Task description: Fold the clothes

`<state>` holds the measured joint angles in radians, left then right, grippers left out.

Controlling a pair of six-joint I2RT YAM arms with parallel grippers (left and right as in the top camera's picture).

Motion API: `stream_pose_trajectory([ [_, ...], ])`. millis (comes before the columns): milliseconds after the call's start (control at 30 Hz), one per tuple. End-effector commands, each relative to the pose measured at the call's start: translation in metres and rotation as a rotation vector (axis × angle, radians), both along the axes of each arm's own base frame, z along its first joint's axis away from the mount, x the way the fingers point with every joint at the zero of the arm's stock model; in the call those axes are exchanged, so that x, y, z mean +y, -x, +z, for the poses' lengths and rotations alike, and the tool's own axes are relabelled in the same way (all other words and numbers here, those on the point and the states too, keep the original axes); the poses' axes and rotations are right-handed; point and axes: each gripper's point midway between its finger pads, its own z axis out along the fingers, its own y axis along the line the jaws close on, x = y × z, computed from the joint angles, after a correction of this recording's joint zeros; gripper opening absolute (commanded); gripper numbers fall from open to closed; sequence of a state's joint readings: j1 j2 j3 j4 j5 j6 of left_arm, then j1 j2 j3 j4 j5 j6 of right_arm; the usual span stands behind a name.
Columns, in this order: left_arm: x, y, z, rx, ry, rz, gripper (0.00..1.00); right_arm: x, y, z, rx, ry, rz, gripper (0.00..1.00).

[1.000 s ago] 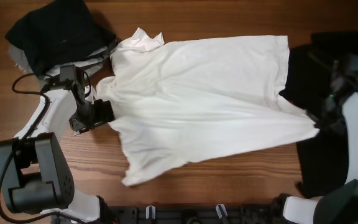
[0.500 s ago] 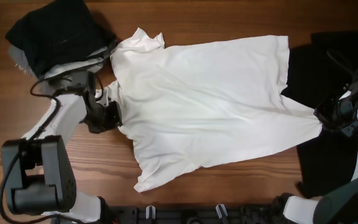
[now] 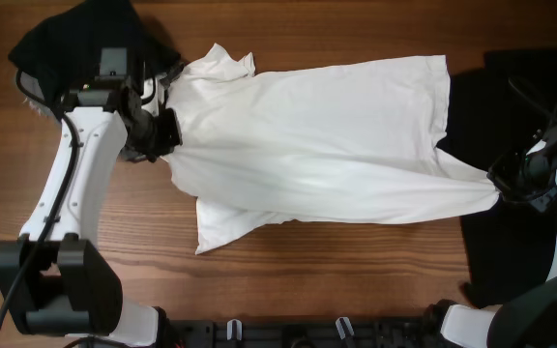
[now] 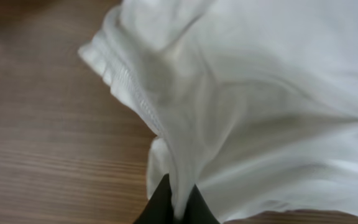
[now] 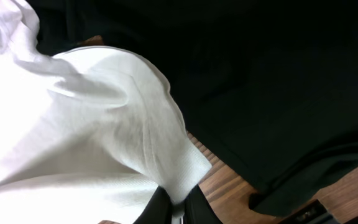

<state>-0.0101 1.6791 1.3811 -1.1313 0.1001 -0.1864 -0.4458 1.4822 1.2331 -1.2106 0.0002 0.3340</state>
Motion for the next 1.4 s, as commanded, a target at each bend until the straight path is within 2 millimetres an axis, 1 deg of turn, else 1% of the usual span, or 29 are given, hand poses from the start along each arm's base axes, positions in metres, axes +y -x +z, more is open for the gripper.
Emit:
stream_pose_trajectory([
  [0,0.035,0.017,-0.006,0.077,-0.108,0.1,0.04,0.0,-0.002,-0.001,0.001,0.0,0.02,0.05],
  [67,0.044,0.028,-0.006,0.119,-0.119,0.139,0.05,0.0,-0.002,-0.001,0.002,0.0,0.02,0.05],
  [100,0.049,0.031,-0.006,0.132,-0.128,0.152,0.13,0.0,-0.002,-0.001,0.002,0.0,0.021,0.05],
  [133,0.056,0.033,-0.006,0.138,-0.142,0.167,0.36,0.0,-0.002,-0.001,0.001,0.0,0.02,0.05],
  [200,0.063,0.034,-0.006,0.141,-0.143,0.19,0.5,0.0,-0.002,-0.001,0.002,0.002,0.02,0.08],
  [233,0.068,0.032,-0.006,0.132,-0.142,0.209,0.75,-0.001,-0.002,-0.001,0.003,0.004,0.021,0.09],
  [267,0.07,0.03,-0.006,0.123,-0.141,0.215,0.78,-0.001,-0.002,-0.001,0.003,0.004,0.021,0.1],
  [333,0.069,0.016,-0.006,0.065,-0.112,0.214,0.83,-0.001,-0.003,-0.001,0.0,0.005,0.022,0.13],
  [367,0.064,0.01,-0.005,0.04,-0.085,0.203,0.82,-0.001,-0.003,-0.001,-0.002,0.006,0.021,0.13],
  [433,0.035,-0.014,-0.006,-0.063,0.046,0.065,0.8,-0.001,-0.004,-0.001,-0.005,0.007,0.021,0.13],
  [500,0.024,-0.03,-0.015,-0.132,0.062,0.008,0.8,-0.001,-0.004,-0.001,-0.004,0.007,0.021,0.13],
  [533,0.021,-0.037,-0.022,-0.162,0.056,-0.025,0.8,-0.001,-0.004,-0.001,-0.004,0.007,0.021,0.13],
  [600,0.015,-0.051,-0.037,-0.214,0.044,-0.096,0.72,-0.001,-0.004,-0.001,-0.005,0.007,0.021,0.14],
  [700,0.008,-0.072,-0.069,-0.266,0.027,-0.162,0.62,-0.001,-0.005,0.0,-0.009,0.005,0.021,0.14],
  [767,0.009,-0.088,-0.084,-0.3,0.024,-0.162,0.61,-0.001,-0.005,0.0,-0.01,0.005,0.02,0.14],
  [800,0.01,-0.1,-0.096,-0.322,0.021,-0.162,0.59,-0.001,-0.005,0.0,-0.012,0.006,0.021,0.14],
  [867,0.01,-0.108,-0.111,-0.33,0.022,-0.162,0.56,-0.002,-0.006,0.0,-0.016,0.008,0.021,0.14],
  [900,0.009,-0.11,-0.119,-0.326,0.022,-0.164,0.44,-0.002,-0.006,0.0,-0.016,0.008,0.02,0.14],
  [933,0.009,-0.112,-0.12,-0.336,0.022,-0.164,0.27,-0.002,-0.007,0.0,-0.018,0.009,0.021,0.14],
  [967,0.009,-0.117,-0.116,-0.359,0.019,-0.164,0.05,-0.003,-0.008,0.0,-0.022,0.011,0.02,0.14],
  [1000,0.01,-0.124,-0.106,-0.385,0.02,-0.154,0.04,-0.003,-0.009,0.0,-0.026,0.013,0.02,0.14],
  [1033,0.01,-0.134,-0.091,-0.423,0.021,-0.14,0.04,-0.003,-0.01,0.0,-0.03,0.015,0.02,0.14],
  [1100,0.007,-0.159,-0.05,-0.527,0.033,-0.149,0.04,-0.004,-0.011,0.001,-0.036,0.018,0.019,0.13],
  [1133,0.007,-0.173,-0.024,-0.593,0.029,-0.15,0.04,-0.004,-0.011,0.001,-0.036,0.018,0.019,0.13],
  [1200,0.009,-0.192,0.009,-0.671,0.016,-0.15,0.04,-0.004,-0.011,0.001,-0.036,0.018,0.018,0.13],
  [1233,0.01,-0.196,0.017,-0.69,0.013,-0.15,0.08,-0.004,-0.011,0.001,-0.036,0.018,0.015,0.13],
  [1267,0.01,-0.197,0.019,-0.695,0.014,-0.15,0.48,-0.004,-0.011,0.001,-0.036,0.017,0.013,0.13],
  [1333,0.005,-0.189,0.011,-0.648,0.027,-0.158,0.73,-0.004,-0.011,0.0,-0.035,0.017,0.012,0.16],
  [1367,0.004,-0.18,0.003,-0.597,0.035,-0.158,0.79,-0.004,-0.011,0.0,-0.035,0.017,0.012,0.18],
])
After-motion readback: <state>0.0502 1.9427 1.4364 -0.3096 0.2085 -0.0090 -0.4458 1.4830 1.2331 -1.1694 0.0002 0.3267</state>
